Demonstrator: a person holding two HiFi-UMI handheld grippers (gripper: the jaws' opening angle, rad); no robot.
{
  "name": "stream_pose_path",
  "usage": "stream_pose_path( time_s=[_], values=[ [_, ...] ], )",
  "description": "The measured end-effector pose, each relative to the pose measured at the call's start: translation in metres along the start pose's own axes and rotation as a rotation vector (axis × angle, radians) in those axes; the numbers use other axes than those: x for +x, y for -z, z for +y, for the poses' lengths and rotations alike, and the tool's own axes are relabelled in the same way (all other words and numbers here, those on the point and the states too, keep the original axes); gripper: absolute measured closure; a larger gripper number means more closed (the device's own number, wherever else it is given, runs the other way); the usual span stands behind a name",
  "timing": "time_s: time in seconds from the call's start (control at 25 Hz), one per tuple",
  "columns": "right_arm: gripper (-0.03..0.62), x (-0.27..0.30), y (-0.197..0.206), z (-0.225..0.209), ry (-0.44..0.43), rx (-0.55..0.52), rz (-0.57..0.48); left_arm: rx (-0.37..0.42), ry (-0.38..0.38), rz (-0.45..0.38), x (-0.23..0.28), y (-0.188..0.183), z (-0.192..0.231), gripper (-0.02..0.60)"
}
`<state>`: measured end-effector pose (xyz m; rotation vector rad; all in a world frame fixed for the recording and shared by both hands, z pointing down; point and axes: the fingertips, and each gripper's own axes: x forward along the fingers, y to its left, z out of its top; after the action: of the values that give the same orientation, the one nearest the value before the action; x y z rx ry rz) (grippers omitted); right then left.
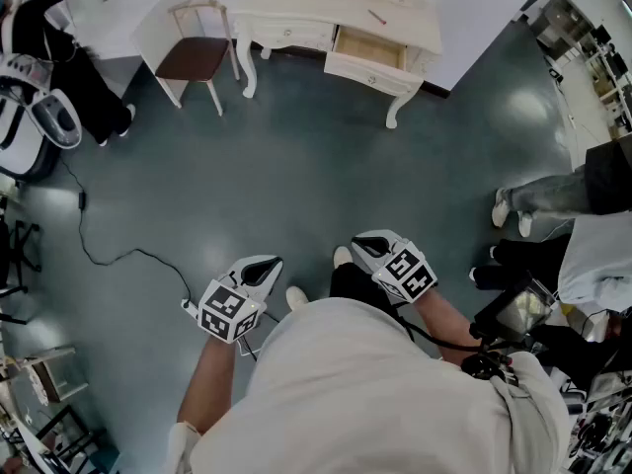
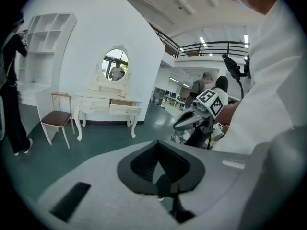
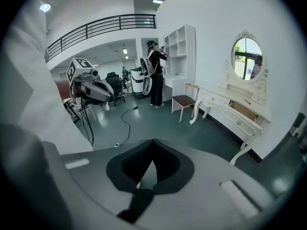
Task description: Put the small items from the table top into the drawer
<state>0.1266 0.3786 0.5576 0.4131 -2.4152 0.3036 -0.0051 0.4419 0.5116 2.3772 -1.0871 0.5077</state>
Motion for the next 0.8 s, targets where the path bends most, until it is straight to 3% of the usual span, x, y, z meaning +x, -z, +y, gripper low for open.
stream_pose_path(
  time_s=[0.32,0.52,0.8],
  values=[
    [0.594,0.019,-0.024,-0.041,-0.006,0.029,0.021,0.009,0.043,-0.006,0.029,-0.046,0.034,0.581],
    [0.594,0.053,-0.065,-0.107,-0.022,0.038,-0.005,0.019,0.032,0.031,0.055,-0.094,0.081,0.581],
    [0.594,0.101,-0.122,-0.200,-0.052,0.037,-0.077,0.093,-0.001,0.079,0.102,-0.173,0.158,0.581]
  ],
)
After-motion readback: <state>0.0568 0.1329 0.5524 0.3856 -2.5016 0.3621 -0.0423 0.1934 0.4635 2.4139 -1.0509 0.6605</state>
